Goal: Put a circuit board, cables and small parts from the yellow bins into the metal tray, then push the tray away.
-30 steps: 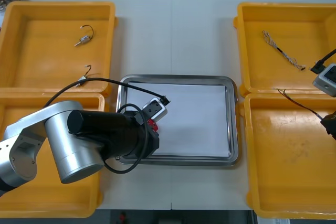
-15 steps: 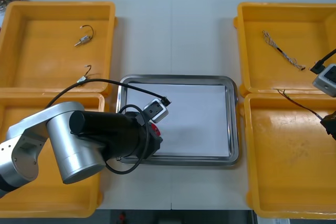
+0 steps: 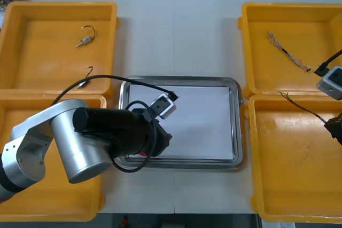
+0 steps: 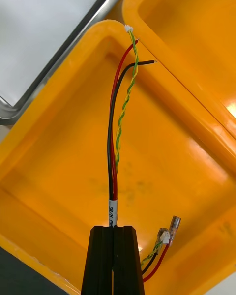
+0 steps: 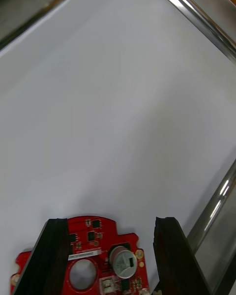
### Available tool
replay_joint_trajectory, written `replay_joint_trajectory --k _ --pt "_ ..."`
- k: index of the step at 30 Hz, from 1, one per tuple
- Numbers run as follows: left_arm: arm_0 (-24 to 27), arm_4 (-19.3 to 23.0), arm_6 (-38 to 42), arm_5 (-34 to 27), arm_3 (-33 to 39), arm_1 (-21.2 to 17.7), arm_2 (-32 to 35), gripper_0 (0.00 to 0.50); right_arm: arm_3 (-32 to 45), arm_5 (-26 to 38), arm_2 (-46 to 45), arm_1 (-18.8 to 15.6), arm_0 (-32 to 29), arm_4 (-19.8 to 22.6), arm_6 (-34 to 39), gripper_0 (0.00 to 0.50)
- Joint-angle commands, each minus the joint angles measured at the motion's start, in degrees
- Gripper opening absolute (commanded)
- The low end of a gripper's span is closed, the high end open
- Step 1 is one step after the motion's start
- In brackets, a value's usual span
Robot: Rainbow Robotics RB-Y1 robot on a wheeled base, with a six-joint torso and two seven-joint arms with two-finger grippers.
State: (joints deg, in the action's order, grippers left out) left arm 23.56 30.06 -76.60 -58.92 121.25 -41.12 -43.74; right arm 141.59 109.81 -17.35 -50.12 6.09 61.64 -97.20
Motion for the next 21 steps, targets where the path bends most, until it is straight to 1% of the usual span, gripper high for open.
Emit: replay_joint_trajectory --k 1,2,4,7,11,13,18,21 --pt "1.5 -0.4 7.9 -7.5 5.1 3.0 7.1 0.500 1.6 0.2 2.8 -1.6 3.7 1.6 2.8 0.000" --pt "1.6 -0.4 8.0 -8.8 5.6 3.2 8.0 0.500 1.6 0.2 3.3 -1.7 4.1 1.5 2.8 0.000" --pt "2.0 -0.3 8.1 -14.1 7.5 4.2 11.0 0.500 1.6 0.2 5.6 -1.6 6.1 1.3 2.8 0.000" --pt "3.0 0.3 8.3 -19.7 9.0 5.1 14.2 0.500 1.6 0.2 8.6 -1.6 8.8 1.0 2.8 0.000" --pt "3.9 3.1 8.3 -26.1 10.4 6.1 19.7 0.500 1.6 0.2 14.7 -1.6 13.3 -0.3 2.8 0.000" --pt "4.5 4.5 8.0 -29.9 11.4 6.1 23.1 0.500 1.6 0.2 19.0 -1.6 16.6 -1.1 2.8 0.000" --pt "5.7 7.3 7.3 -36.1 11.7 5.8 29.1 0.500 1.6 0.2 27.6 -1.5 22.1 -3.5 2.8 0.000" --pt "6.7 7.9 6.8 -39.1 11.3 5.6 32.4 0.500 1.6 0.2 32.3 -0.3 24.9 -5.6 2.8 0.000"
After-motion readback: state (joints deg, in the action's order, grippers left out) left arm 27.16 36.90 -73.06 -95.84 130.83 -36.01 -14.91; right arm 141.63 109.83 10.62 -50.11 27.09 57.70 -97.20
